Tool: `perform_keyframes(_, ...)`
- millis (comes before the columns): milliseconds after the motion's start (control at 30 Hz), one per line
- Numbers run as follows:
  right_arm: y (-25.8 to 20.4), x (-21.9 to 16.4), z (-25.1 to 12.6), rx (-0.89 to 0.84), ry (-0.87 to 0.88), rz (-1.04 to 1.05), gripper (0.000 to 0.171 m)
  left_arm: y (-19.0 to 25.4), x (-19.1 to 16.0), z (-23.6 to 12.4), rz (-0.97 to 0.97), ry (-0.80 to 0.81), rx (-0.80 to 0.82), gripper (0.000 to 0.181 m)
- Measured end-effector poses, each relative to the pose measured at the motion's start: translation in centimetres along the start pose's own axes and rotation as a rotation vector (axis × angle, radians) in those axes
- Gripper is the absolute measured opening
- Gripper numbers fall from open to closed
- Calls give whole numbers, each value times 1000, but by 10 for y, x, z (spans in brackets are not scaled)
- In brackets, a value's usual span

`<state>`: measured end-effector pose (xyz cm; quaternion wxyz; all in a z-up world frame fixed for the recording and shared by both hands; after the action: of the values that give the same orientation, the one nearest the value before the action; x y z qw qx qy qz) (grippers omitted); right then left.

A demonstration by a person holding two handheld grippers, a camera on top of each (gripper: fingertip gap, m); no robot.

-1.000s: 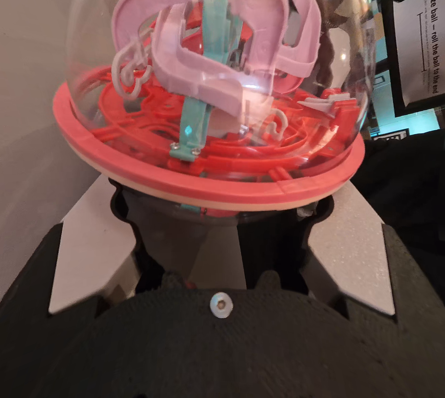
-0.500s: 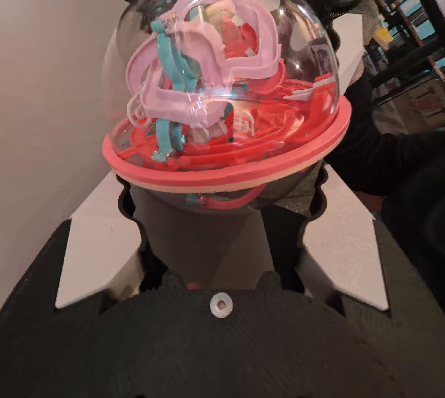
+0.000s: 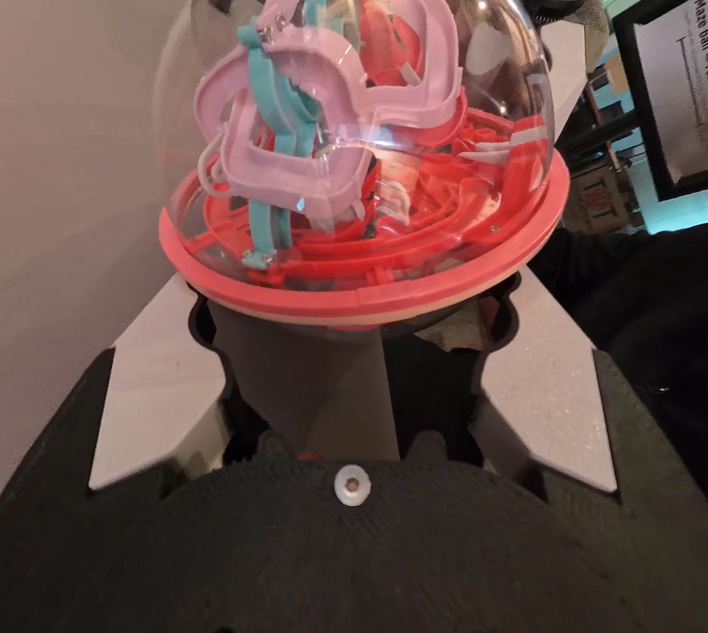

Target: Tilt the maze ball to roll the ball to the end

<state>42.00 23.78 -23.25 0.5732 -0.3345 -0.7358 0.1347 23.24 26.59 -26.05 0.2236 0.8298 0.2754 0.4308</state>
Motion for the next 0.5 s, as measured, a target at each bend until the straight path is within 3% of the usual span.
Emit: perform_keyframes(500, 5, 6, -2, 39, -52, 67, 129, -1, 10, -1, -94, -60, -33, 146)
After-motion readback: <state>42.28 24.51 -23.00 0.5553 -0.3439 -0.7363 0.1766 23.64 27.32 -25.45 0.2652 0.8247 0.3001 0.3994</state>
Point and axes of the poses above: each gripper's, where its closed fingertips meet, z out along the fingers, x out of its top, y = z × x across the jaws, the point moved 8 cm from there along -z, back along the fingers, and after that the axes turned 8 degrees about x, right-handed, at the moved point
